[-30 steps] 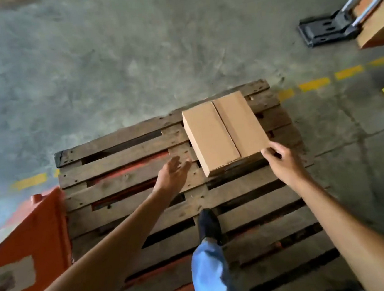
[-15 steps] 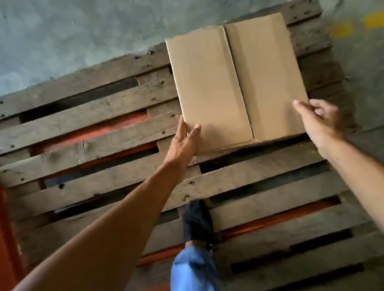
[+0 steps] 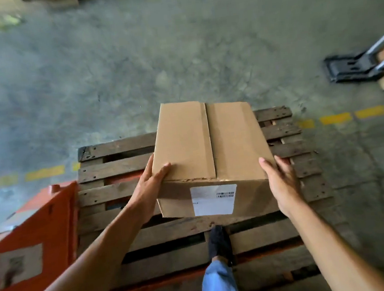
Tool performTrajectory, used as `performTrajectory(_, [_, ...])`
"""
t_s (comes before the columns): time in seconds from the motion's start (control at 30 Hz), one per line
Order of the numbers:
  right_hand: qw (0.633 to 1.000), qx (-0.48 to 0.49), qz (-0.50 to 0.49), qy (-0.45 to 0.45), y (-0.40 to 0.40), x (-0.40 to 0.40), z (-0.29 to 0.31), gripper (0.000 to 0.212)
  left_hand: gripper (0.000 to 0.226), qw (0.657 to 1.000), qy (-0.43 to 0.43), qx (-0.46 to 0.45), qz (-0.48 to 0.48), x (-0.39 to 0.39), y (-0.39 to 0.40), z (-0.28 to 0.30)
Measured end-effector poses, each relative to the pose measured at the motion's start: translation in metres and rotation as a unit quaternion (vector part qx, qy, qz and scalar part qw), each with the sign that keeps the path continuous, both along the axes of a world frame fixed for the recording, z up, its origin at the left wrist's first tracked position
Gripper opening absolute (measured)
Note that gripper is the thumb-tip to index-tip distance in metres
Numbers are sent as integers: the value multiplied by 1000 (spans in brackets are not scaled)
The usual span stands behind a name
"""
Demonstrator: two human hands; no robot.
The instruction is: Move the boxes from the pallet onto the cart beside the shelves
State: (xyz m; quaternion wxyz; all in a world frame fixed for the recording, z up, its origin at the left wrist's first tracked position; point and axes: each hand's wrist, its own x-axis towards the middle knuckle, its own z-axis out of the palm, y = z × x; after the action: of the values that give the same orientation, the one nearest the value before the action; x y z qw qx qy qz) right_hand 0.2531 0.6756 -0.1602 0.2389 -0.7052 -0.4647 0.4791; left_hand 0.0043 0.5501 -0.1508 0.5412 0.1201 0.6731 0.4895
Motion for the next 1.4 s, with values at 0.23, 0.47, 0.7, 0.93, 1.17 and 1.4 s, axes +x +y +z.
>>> performTrajectory(0.23, [979,197,-11,48,-216,-17,177,56,55,989,27,147,-13,-33,-185,155])
performTrajectory(0.47, [929,357,-57,81,-464,35,331,33,91,944,22,297,-140,-4,-363,297])
performTrajectory(0.7, [861,491,-128,29,-636,126,426,48,77,875,-8,432,-220,104,-453,381])
performTrajectory(0.93, [771,591,-231,-41,-828,208,482,45,89,768,-75,545,-329,226,-551,434])
performTrajectory(1.17, [690,629,-333,-130,-1053,263,520,47,93,699,-160,566,-408,340,-714,468])
performTrajectory(1.4, [659,598,-416,-190,-1200,313,541,47,71,625,-201,575,-488,428,-835,498])
